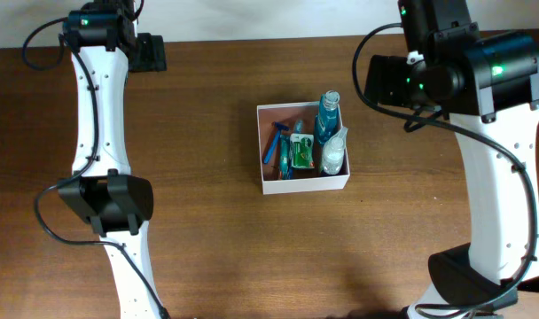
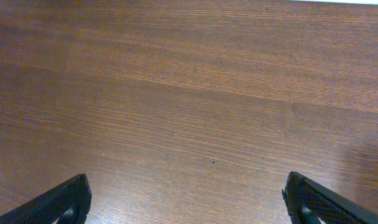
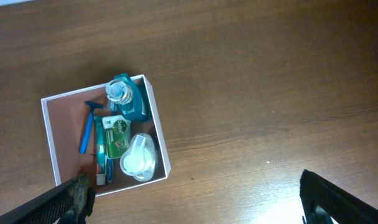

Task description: Pack container

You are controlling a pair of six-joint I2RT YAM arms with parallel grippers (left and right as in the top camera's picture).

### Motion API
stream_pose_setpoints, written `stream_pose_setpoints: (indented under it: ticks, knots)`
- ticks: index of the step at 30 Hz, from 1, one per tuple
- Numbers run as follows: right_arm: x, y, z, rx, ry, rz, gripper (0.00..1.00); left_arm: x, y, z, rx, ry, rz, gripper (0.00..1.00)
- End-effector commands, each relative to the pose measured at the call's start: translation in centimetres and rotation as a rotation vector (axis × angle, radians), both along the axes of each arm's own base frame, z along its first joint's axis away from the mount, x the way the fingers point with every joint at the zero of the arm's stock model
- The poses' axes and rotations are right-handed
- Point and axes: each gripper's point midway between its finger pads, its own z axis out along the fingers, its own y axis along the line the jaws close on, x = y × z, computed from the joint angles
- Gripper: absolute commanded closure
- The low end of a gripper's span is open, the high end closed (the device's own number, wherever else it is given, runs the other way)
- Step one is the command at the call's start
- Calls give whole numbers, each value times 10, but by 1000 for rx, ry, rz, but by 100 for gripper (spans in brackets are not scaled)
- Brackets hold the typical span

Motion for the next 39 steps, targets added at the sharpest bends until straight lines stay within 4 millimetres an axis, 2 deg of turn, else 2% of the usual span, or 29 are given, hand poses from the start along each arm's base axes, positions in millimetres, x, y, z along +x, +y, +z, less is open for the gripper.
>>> stream_pose_setpoints:
  ticks: [1,10,14,17,26,29,31,35,39]
  knots:
    - [-7,-1,12,19,-31,-1,2,0,1,6,-4,-15,-4,1]
    - [-7,2,11,32,-26,12,2,0,1,6,-4,-14,-3,1]
    - [-9,-6,16,10,-42,-9,2,0,1,6,-4,-15,-3,1]
    - [-17,-14,27,16,-77,-24,2,0,1,6,-4,-14,-3,1]
    - [-67,-48,82,42,-258,-94,2,0,1,6,-4,-15,-4,1]
    - [-76,-56,91,12,-296,-109,2,0,1,6,-4,-14,-4,1]
    - [-75,-57,97,-37,-329,-51,2,0,1,6,-4,-15,-4,1]
    - [-59,-61,109,-105,-437,16,2,0,1,6,-4,-15,-3,1]
    - [-45,-66,94,-84,-505,11,2,0,1,6,-4,-15,-4,1]
